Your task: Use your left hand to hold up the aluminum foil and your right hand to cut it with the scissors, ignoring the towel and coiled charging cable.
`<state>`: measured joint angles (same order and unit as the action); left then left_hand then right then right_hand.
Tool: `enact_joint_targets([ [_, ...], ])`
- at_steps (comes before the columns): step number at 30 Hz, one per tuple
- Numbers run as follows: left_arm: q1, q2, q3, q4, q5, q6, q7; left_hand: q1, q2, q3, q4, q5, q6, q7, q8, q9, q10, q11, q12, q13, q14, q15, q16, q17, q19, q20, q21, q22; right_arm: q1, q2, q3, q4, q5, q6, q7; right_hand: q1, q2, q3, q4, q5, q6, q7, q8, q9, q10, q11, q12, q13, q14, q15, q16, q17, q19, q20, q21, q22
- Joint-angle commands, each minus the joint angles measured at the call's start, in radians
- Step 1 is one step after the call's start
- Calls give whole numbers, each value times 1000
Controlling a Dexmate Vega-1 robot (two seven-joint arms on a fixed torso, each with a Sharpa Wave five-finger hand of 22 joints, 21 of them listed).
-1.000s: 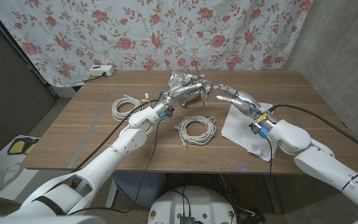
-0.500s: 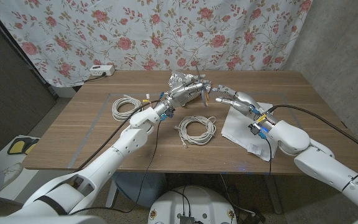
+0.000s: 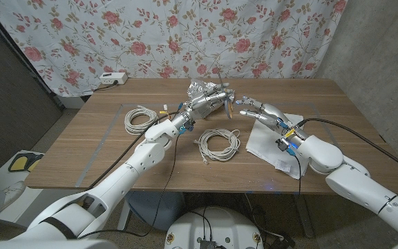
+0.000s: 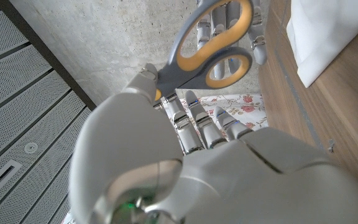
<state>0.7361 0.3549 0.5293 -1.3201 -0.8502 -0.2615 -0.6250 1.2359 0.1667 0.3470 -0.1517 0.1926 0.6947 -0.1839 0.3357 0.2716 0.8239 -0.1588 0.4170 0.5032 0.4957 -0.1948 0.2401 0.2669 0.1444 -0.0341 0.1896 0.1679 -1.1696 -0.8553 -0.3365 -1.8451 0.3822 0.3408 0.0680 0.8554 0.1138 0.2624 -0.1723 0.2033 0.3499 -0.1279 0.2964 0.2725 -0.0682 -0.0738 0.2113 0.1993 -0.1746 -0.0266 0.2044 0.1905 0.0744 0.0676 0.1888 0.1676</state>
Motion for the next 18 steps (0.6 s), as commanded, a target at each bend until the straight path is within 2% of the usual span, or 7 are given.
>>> enact_joint_targets([
  [1, -8, -10, 3, 11, -4, 6, -14, -2, 11, 2, 6, 7, -1, -1, -5, 4, 67, -59, 2, 8, 39, -39, -2, 5, 0, 2, 0, 2, 4, 1, -6, 13, -13, -8, -10, 14, -2, 6, 5, -4, -5, 8, 3, 7, 6, -9, 7, 4, -14, -27, 3, 3, 9, -4, 4, 2],
  [6, -10, -16, 4, 17, -7, 7, -19, -2, 12, 2, 6, 7, -2, -1, -5, 4, 68, -59, 1, 8, 39, -39, -2, 6, 0, 2, 0, 2, 5, -2, -8, 16, -14, -5, -5, 19, -1, 8, 5, -4, 4, 4, 7, 11, 9, -16, 7, 4, -13, -29, 3, 3, 10, -8, 4, 2],
  [18, -4, -22, 2, 15, -16, 11, -25, -1, 12, 2, 6, 7, 0, -2, -5, 4, 68, -58, -1, 9, 40, -40, -3, 6, 0, 2, 0, 2, 3, 1, -16, 13, -14, -1, -3, 27, -1, 10, 7, -5, 14, 3, 11, 17, 10, -10, 6, 4, -13, -30, 2, 3, 10, -9, 3, 2],
])
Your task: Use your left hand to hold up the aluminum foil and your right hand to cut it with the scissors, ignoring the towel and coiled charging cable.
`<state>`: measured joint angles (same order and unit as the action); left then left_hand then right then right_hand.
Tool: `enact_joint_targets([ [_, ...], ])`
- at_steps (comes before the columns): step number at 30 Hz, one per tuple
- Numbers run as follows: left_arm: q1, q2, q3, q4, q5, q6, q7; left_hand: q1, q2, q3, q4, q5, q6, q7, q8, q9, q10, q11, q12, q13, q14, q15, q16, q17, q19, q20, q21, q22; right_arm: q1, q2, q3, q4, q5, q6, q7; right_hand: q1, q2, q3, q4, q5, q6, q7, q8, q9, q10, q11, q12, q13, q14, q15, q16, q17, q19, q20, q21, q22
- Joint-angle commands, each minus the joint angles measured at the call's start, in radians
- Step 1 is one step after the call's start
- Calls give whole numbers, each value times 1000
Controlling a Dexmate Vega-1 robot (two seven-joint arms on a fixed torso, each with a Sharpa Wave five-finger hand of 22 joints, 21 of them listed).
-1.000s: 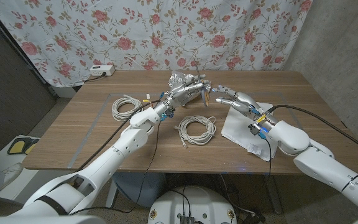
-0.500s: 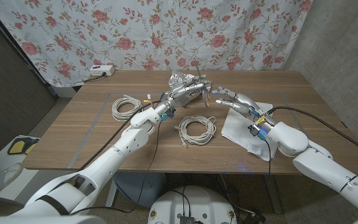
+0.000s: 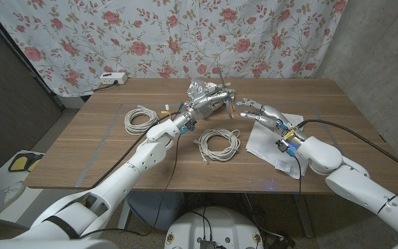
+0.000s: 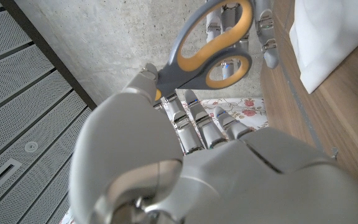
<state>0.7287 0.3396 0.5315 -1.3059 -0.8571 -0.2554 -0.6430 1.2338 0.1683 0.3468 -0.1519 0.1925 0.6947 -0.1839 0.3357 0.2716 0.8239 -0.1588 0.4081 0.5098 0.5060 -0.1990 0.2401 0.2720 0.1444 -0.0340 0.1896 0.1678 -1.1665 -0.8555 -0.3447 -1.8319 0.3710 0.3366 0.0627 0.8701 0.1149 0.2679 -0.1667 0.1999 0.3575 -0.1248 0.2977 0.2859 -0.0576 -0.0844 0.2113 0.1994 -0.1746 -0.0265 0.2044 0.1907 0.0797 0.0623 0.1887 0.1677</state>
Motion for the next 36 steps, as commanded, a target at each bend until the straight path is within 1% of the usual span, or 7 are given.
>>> enact_joint_targets([
  [1, 6, -7, 0, -1, -12, 6, -9, 1, 10, 2, 6, 7, 1, -3, -5, 4, 68, -58, 8, 2, 30, -36, -2, 1, 0, 2, 0, 2, 2, 2, -10, 0, 0, 3, 7, 13, -2, 4, 2, -2, 7, 1, 10, 5, 0, 0, 6, 4, -12, -30, 3, 2, 4, -4, 2, 2],
  [9, 16, -2, -2, -16, -14, 9, -4, 2, 10, 3, 5, 7, -1, -2, -7, 5, 67, -58, 7, 4, 30, -36, -3, 2, 0, 2, 0, 2, -3, -3, -9, -6, -1, -1, 4, 14, -2, 4, 4, -2, 4, 1, 9, 8, 0, 4, 5, 3, -12, -30, 3, 2, 4, -3, 2, 2],
  [17, 22, 2, 1, -31, -12, 14, 0, 1, 10, 3, 6, 6, -3, -2, -8, 5, 68, -58, 6, 4, 31, -35, -3, 2, 0, 3, 0, 2, -11, -6, -8, -16, -1, -5, -2, 14, -3, 3, 7, -4, 2, 9, 7, 12, -1, 7, 4, 4, -11, -26, 3, 3, 11, -1, 4, 2],
  [21, 25, 4, 3, -38, -13, 16, 0, 1, 11, 3, 6, 6, -3, -1, -8, 5, 68, -58, 5, 4, 31, -36, -3, 2, 0, 3, 0, 2, -11, -8, -8, -19, -1, -10, -1, 14, -3, 2, 8, -4, 0, 7, 7, 13, 1, 4, 4, 4, -11, -25, 3, 3, 9, 0, 3, 2],
  [36, 32, 10, 5, -57, -15, 21, 9, 3, 10, 3, 5, 6, -2, -1, -9, 6, 69, -59, 4, 5, 32, -35, -3, 3, 0, 2, 0, 2, -10, -15, -13, -32, -9, -17, 4, 12, -3, 0, 13, -6, -1, 8, 4, 18, 1, 8, 3, 4, -10, -24, 3, 3, 7, 0, 1, 2],
])
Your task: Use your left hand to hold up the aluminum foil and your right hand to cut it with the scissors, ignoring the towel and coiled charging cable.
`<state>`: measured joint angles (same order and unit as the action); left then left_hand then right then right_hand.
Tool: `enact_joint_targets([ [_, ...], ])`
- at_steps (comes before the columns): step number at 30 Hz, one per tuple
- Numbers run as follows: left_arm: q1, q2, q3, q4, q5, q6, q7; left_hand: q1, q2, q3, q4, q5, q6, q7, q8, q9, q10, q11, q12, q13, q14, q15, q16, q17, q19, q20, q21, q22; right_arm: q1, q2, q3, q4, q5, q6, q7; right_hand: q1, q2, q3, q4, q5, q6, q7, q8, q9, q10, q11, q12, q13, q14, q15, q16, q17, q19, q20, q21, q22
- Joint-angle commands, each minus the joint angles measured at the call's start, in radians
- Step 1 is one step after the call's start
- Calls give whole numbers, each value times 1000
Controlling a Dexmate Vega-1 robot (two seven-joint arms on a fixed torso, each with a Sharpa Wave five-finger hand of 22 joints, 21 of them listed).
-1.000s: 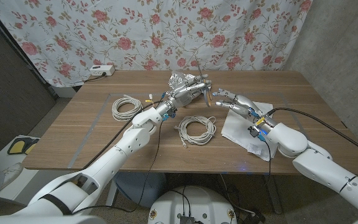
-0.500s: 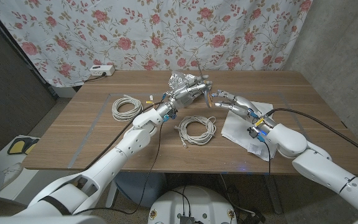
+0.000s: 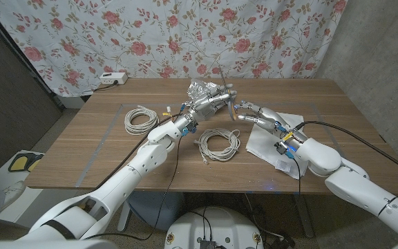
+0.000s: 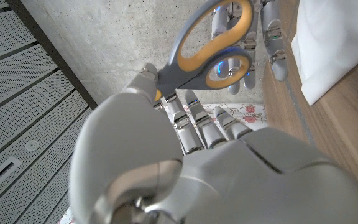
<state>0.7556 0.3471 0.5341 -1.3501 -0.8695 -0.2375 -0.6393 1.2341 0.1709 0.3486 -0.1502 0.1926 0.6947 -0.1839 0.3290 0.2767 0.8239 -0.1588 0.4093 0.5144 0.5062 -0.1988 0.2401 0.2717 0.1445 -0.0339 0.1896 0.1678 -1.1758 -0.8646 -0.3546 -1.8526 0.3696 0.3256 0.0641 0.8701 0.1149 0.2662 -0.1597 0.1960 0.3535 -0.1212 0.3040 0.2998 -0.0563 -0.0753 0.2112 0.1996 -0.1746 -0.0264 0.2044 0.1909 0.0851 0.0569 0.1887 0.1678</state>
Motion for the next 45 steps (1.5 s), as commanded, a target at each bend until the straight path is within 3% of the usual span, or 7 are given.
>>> enact_joint_targets([
  [1, 5, 2, 2, -12, -3, 3, 5, 2, 7, 1, 4, 6, -2, -2, -2, 1, 69, -59, 2, 0, 32, -36, -4, 3, 0, 2, 0, 2, -1, -8, -3, -13, -10, -6, 2, 11, -3, 1, 6, -2, 2, 3, -2, 4, 0, 0, 3, 3, -10, -25, 3, 3, 2, 5, 1, 2],
  [15, 0, -13, 4, 13, -16, 5, -10, 3, 8, 1, 4, 6, -3, -3, -4, 2, 69, -59, 2, 3, 32, -35, -4, 3, 0, 2, 0, 2, 7, 8, -14, -5, -24, -4, -8, 5, -3, -3, 12, -6, 15, -8, 1, 10, 12, 10, 6, 4, -3, -26, 6, 4, 5, 4, 2, 2],
  [19, 0, -18, 3, 21, -24, 10, -16, 2, 8, 1, 5, 6, -4, -2, -5, 2, 69, -58, 2, 3, 34, -36, -4, 3, -1, 2, 0, 2, 8, 12, -15, -2, -22, -8, -12, -1, -5, -7, 15, -9, 17, -16, 2, 14, 16, 27, 7, 4, -1, -24, 6, 4, 7, 2, 3, 2],
  [27, -5, -21, 10, 30, -17, 17, -23, 3, 8, 1, 4, 6, -1, -3, -4, 2, 69, -59, 1, 5, 35, -36, -4, 4, -1, 1, 0, 2, 7, 23, -13, 2, -20, -4, -25, -22, -5, -18, 28, -17, 59, -12, 19, 23, 40, 25, 14, 5, 13, -23, 12, 6, 20, 2, 6, 3],
  [45, -3, -53, 0, 52, -40, 7, -35, 2, 9, 2, 6, 5, -5, -2, -7, 4, 66, -58, -3, 5, 34, -36, -5, 4, -1, 3, 0, 2, 22, 39, -36, 8, -30, -5, -21, -48, -9, -34, 40, -20, 59, -19, 19, 34, 45, 32, 13, 5, 24, -16, 15, 8, 27, 2, 6, 3],
])
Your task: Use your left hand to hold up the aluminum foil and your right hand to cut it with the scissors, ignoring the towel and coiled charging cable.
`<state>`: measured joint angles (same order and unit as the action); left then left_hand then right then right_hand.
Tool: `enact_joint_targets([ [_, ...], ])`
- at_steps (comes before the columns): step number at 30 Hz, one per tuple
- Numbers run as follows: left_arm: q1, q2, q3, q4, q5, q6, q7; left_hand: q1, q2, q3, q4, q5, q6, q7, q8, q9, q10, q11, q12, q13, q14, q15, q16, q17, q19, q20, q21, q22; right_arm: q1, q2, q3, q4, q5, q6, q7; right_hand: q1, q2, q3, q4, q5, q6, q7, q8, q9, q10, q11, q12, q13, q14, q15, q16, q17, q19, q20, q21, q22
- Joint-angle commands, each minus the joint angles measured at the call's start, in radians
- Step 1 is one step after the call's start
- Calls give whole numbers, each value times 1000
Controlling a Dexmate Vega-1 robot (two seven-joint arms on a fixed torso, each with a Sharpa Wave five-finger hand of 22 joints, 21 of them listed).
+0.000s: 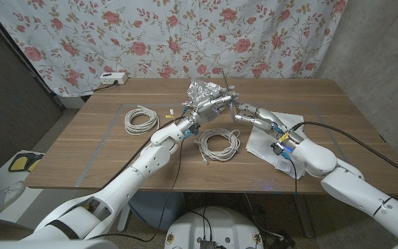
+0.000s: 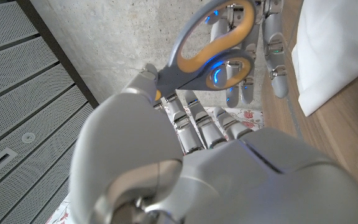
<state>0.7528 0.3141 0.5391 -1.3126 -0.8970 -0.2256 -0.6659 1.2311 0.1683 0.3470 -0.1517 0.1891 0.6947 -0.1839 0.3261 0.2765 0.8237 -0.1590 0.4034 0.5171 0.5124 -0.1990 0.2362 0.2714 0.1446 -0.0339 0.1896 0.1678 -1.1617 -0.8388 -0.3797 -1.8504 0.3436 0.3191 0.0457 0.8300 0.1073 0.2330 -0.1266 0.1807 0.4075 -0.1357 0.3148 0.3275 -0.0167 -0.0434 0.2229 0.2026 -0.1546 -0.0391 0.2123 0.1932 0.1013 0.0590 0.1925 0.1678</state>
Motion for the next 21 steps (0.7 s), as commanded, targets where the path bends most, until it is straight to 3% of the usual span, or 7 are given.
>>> enact_joint_targets([
  [1, 0, -21, -4, 15, -13, -4, -9, 6, 12, 3, 7, 9, -5, -3, -4, 4, 66, -58, 3, 2, 28, -36, -1, 4, -1, 3, 0, 2, 8, 15, -12, 6, -4, 3, -3, -8, -2, -1, 7, -4, 6, -4, 9, 7, 6, 0, 2, 2, 4, -3, 7, 5, 11, -1, 2, 3],
  [14, -1, -32, 5, 21, -28, 27, -25, 6, 13, 5, 7, 8, -7, -6, -5, 6, 65, -58, 1, 3, 26, -36, -2, 4, -2, 4, 0, 2, 3, 44, -14, 18, -6, 19, -31, -26, -11, -16, 11, -3, 56, 18, 29, 19, 35, 8, 10, 3, 15, 1, 9, 6, 18, 6, 3, 3],
  [17, -3, -40, 5, 24, -32, 28, -31, 6, 13, 5, 8, 8, -6, -2, -4, 7, 64, -59, 0, 2, 26, -36, -2, 4, -2, 4, 0, 2, 5, 54, -16, 23, -12, 23, -42, -31, -14, -22, 10, -1, 80, 8, 38, 25, 50, -37, 12, 4, 22, -2, 10, 6, 24, 10, 3, 3],
  [21, -6, -45, 5, 23, -31, 28, -31, 7, 13, 5, 8, 7, -7, -4, -5, 8, 64, -59, -1, 3, 26, -36, -2, 5, -2, 5, 0, 2, 7, 61, -21, 25, -22, 26, -48, -31, -16, -24, 8, 0, 105, 0, 47, 28, 57, -50, 13, 4, 28, -6, 12, 6, 29, 11, 4, 4],
])
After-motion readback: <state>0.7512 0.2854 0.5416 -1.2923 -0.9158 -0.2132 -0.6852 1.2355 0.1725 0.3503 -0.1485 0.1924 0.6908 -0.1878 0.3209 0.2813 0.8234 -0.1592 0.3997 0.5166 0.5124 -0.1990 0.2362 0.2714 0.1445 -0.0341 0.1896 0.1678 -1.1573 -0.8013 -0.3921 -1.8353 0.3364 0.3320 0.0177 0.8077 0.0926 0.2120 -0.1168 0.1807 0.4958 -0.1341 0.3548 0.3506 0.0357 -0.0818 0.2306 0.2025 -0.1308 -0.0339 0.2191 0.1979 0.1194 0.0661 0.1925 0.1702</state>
